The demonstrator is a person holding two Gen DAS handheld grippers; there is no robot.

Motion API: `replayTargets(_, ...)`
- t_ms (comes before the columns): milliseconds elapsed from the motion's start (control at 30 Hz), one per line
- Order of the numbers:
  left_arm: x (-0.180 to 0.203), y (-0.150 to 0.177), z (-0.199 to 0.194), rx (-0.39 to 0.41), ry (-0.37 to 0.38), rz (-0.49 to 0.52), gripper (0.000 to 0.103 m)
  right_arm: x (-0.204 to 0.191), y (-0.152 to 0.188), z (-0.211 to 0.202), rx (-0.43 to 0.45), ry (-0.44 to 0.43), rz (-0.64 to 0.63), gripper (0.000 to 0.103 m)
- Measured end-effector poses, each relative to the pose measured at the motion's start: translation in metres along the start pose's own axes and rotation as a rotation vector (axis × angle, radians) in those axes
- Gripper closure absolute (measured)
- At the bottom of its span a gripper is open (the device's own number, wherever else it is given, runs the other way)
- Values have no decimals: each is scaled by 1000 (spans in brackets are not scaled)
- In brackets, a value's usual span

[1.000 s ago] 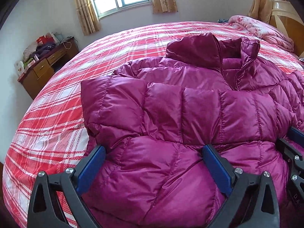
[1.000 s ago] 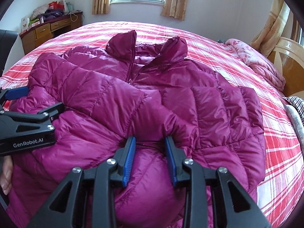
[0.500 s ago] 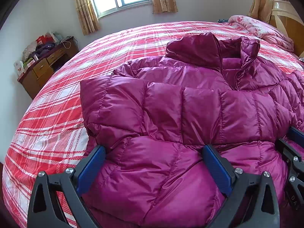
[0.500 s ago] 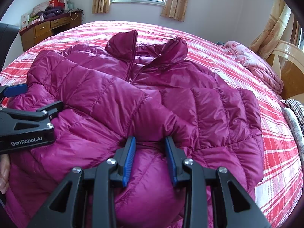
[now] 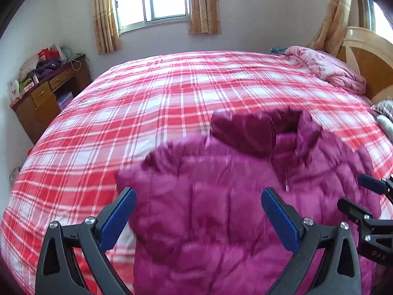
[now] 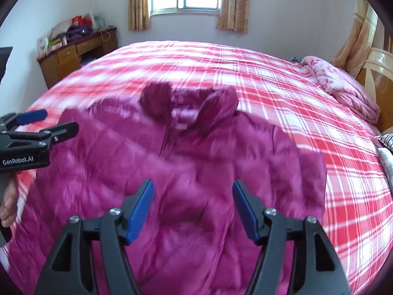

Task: Fold large clothes
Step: 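Grasp the jacket hem with both tools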

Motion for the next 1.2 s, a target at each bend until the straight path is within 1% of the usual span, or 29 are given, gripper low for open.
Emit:
replayTargets(67,5,-23,17,-7,-24,-7,1,16,-18,10,2,13,25,35)
replayTargets(167,7,-57,41,-36,-26,-62,1,36,-42,28,2,14,72,35)
replayTargets(267,8,-93,73,-83,14,-162,1,57,-59,43,-1,21,120,34)
replayTargets(333,14,-103,94,-131,42,-189,1,70,-70,53,5,31,151,31)
replayTargets(367,18,-107,106,-148,41,-194,1,74,-74,58,1,32,166,30)
replayTargets(400,24,-111,116,-158,28,-183,1,78,-77,65,-10,25,178,27)
replayTargets(467,38,-110,133,-186,-1,-124,1,81,-83,78,-33,13,174,27)
replayTargets(500,44,-108,141,-183,-35,-86,1,83,-86,83,-36,18,166,27)
replayTargets(533,48,-106,144,-176,-45,-61,1,84,-90,88,-39,21,157,27)
replayTargets(600,53,-100,150,-180,-45,-7,1,83,-93,101,-63,14,136,27)
replayTargets(633,54,-97,150,-178,-35,3,1,82,-93,106,-74,11,131,27)
replayTargets(667,54,-94,149,-175,-27,13,4,81,-93,111,-86,5,125,28)
replayTargets(700,53,-89,146,-171,-12,27,15,79,-92,117,-105,-2,110,28)
replayTargets(733,52,-85,143,-178,13,36,25,77,-90,120,-122,1,94,39)
replayTargets(767,52,-81,142,-192,34,40,49,74,-86,123,-141,4,70,49)
replayTargets(800,52,-73,140,-224,73,45,68,72,-83,125,-156,8,51,73)
replayTargets(833,51,-67,139,-242,95,47,74,71,-79,125,-167,19,30,83)
replayTargets(867,51,-63,137,-248,106,54,83,71,-77,122,-165,27,18,83)
replayTargets(900,51,-56,132,-237,101,80,88,70,-75,117,-154,41,4,85)
replayTargets(1000,47,-45,117,-204,95,108,95,71,-67,101,-128,69,-25,89)
replayTargets(1100,35,-35,107,-190,91,94,96,74,-53,93,-126,87,-39,91)
replayTargets(1200,23,-23,103,-197,91,69,98,77,-38,95,-138,99,-46,92)
Point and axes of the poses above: each gripper's, at about its wrist camera, not at the fingertips, and z roughly the way its jaws point, x to its right, y to its underside, the point moved 6 cm from there along z, roughly the way its jaws point, and after that the axes turned 9 degrees about -z, right-handed, at the moved point
